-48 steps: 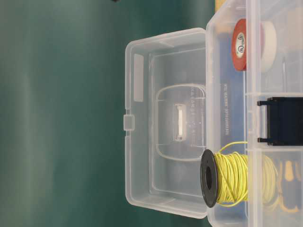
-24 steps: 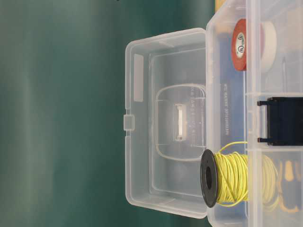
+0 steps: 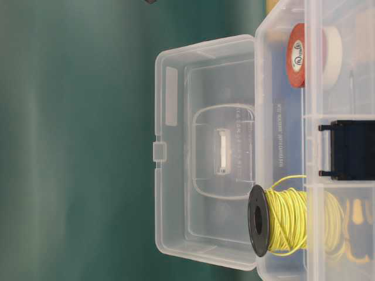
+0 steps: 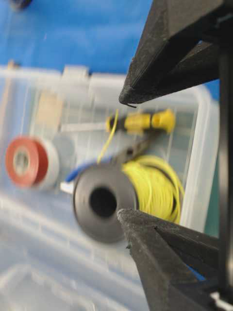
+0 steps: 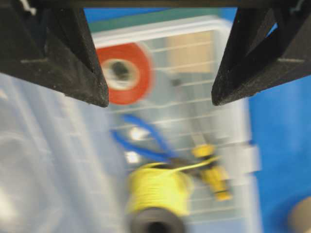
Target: Open the tool box with both arms.
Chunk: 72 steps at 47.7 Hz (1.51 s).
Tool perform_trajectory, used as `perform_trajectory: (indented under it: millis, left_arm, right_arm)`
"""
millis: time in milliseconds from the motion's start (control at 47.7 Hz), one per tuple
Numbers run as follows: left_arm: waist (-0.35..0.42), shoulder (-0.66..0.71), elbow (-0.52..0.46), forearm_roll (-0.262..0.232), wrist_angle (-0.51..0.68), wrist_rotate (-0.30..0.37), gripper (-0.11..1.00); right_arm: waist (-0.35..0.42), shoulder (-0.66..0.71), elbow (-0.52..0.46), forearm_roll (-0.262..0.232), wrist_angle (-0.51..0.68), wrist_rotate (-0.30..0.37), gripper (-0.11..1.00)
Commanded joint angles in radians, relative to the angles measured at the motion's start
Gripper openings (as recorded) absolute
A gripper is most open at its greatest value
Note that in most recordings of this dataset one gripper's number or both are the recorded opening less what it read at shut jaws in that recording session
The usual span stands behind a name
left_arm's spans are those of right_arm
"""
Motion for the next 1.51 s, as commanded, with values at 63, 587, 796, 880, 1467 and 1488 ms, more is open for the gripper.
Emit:
perform_trajectory:
  millis: [63,587,796,880,1467,1488]
  left_arm:
    - [-0.051,0.014,-0.008,0.0,-0.005,0.002,0.86]
    - [-0.057,-0.235,0.164,-0.002,0.0,-0.003,0.86]
    - [-0.061,-0.342,0.242,-0.003,0.003,-0.003,0.86]
    - [-0.063,-0.359,0.258,-0.003,-0.006,-0.006,0.86]
    - [-0.077,-0.344,0.268,-0.003,-0.032,-0.014,0.86]
    - [-0.077,-0.342,0.268,-0.003,-0.032,-0.015,0.85]
  right_arm:
    - [0.044,0.014,-0.011,0.002,0.006,0.002,0.85]
    - [0.044,-0.261,0.163,0.002,0.028,0.002,0.85]
    - [0.044,-0.318,0.261,0.012,-0.041,0.002,0.85]
    - [0.044,-0.319,0.288,0.026,-0.075,0.002,0.85]
    - [0.044,-0.308,0.318,0.041,-0.104,0.002,0.85]
    - [0.044,-0.308,0.316,0.04,-0.104,0.002,0.85]
